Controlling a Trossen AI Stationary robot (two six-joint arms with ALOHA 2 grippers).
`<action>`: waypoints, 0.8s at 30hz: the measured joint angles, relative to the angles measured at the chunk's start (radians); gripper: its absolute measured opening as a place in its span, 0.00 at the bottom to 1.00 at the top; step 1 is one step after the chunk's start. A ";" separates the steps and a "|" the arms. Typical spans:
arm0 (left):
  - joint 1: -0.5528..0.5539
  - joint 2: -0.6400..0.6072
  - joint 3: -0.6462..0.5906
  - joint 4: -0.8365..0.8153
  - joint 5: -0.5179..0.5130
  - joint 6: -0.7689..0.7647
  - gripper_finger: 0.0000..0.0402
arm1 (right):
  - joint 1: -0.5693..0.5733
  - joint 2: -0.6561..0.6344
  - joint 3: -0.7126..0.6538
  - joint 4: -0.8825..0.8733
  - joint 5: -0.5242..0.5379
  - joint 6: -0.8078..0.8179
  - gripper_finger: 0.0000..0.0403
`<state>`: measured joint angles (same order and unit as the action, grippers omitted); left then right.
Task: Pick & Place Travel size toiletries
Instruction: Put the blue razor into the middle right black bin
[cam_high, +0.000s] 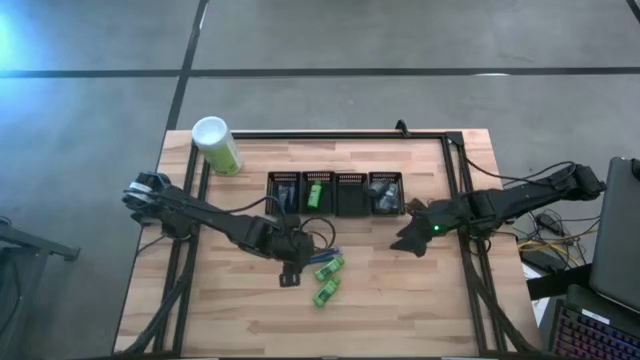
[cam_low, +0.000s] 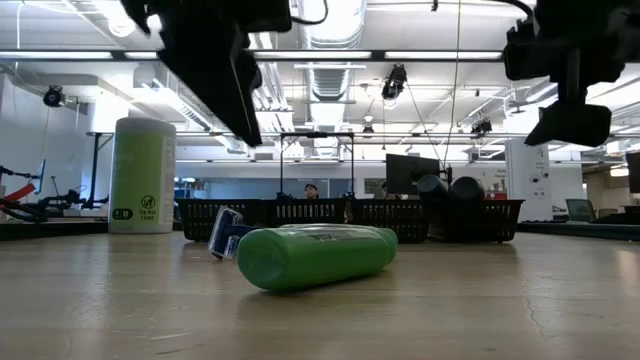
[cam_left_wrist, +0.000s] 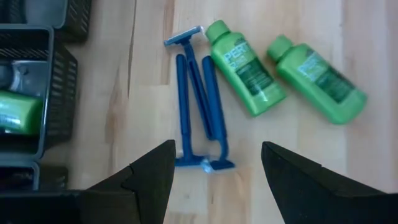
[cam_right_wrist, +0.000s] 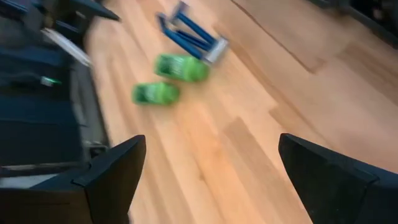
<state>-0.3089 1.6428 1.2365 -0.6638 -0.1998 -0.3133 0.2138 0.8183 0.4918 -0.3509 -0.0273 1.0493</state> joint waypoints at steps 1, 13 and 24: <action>0.000 0.000 -0.019 0.027 -0.003 0.008 0.61 | 0.000 0.010 0.014 -0.029 0.000 -0.007 0.90; 0.001 0.008 -0.216 0.310 0.017 -0.011 0.55 | 0.000 0.070 0.006 -0.062 0.001 -0.007 0.90; 0.002 0.085 -0.228 0.405 0.046 0.073 0.49 | 0.000 0.067 -0.006 -0.058 0.002 0.034 0.90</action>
<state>-0.3069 1.7280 1.0088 -0.2585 -0.1539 -0.2401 0.2134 0.8855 0.4858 -0.4085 -0.0257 1.0834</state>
